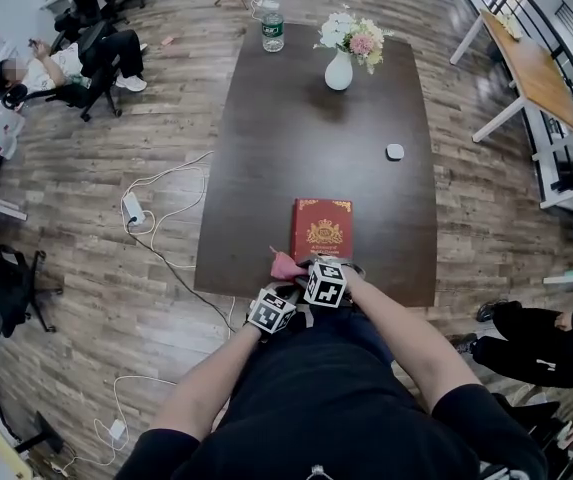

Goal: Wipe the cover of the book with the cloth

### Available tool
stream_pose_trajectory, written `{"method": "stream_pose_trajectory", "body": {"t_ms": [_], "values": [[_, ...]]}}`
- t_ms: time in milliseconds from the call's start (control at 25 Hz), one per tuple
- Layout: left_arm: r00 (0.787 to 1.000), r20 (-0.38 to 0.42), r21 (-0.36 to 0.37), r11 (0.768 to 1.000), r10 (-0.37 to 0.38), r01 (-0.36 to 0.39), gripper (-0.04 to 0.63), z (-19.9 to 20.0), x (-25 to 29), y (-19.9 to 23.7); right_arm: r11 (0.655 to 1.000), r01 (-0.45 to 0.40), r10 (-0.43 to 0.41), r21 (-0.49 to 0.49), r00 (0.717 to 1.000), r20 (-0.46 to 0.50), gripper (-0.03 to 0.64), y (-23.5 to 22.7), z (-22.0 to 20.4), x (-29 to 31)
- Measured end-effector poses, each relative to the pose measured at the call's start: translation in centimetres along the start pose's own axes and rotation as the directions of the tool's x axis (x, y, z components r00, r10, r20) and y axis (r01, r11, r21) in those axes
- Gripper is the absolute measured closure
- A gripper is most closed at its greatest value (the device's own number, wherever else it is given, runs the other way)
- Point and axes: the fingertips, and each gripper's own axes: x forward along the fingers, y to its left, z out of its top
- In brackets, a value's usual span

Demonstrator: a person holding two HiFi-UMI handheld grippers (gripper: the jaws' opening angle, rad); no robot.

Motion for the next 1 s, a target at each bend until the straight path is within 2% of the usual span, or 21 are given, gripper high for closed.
{"method": "stream_pose_trajectory", "body": {"t_ms": [320,1000], "values": [[1.000,-0.018,-0.007,1.000,-0.010,0.010,0.600,-0.2,-0.1,-0.4,1.000,-0.013,0.013,0.000,0.999,-0.046,0.505,0.1,-0.9,1.9],[1.000,-0.015,-0.023,0.999,-0.026,0.026,0.600,0.0,-0.2,-0.4,0.998,-0.007,0.008,0.068,1.000,-0.003,0.503,-0.2,-2.5,1.0]]}}
